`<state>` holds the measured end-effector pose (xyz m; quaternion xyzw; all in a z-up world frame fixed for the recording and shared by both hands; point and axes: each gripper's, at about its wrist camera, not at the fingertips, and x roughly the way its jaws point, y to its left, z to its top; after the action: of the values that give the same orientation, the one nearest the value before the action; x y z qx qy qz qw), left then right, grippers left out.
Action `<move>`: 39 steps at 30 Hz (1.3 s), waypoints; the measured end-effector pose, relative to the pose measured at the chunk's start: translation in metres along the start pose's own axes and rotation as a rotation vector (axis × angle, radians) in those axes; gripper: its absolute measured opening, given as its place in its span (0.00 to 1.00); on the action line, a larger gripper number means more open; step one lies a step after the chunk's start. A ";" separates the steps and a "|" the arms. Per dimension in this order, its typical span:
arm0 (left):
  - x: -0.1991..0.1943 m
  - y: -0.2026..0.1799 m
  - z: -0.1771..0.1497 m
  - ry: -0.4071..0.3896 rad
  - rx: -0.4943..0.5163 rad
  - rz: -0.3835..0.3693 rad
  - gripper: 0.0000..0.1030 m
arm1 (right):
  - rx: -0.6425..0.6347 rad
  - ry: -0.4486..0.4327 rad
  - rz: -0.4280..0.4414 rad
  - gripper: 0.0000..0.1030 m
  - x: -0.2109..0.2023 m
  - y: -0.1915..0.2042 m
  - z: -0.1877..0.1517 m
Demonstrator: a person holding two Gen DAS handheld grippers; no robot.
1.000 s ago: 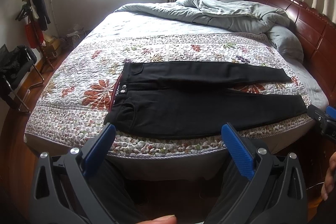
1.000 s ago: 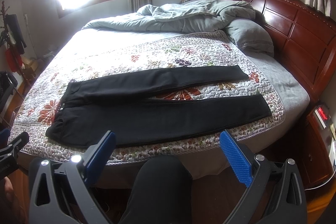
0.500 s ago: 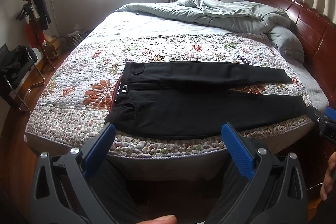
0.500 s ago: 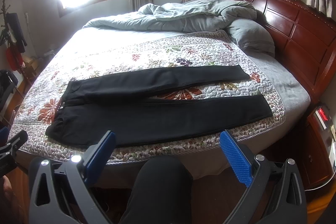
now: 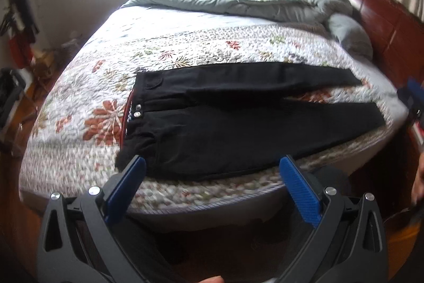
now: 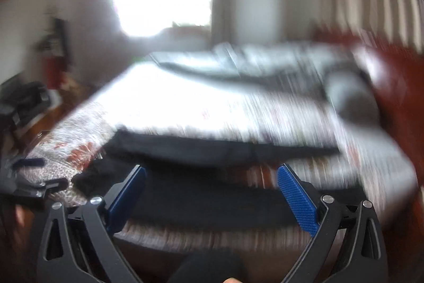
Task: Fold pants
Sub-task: 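Grasp the waistband of the black pants with the left tool while the right tool grasps it too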
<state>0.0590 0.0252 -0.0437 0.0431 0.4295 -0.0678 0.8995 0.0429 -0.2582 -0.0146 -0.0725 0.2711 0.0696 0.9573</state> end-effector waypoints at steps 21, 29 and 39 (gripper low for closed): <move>0.317 0.245 0.179 0.280 -0.137 -0.264 0.96 | -0.233 0.713 0.484 0.64 0.376 -0.083 0.094; 0.387 0.246 0.181 0.398 -0.079 -0.365 0.90 | -0.355 0.882 0.504 0.67 0.468 -0.098 0.074; 0.410 0.232 0.196 0.479 0.055 -0.425 0.87 | -0.348 0.995 0.623 0.67 0.510 -0.108 0.059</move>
<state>0.5011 0.1928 -0.2352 -0.0087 0.6263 -0.2537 0.7371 0.5211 -0.3054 -0.2241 -0.1689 0.6786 0.3475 0.6247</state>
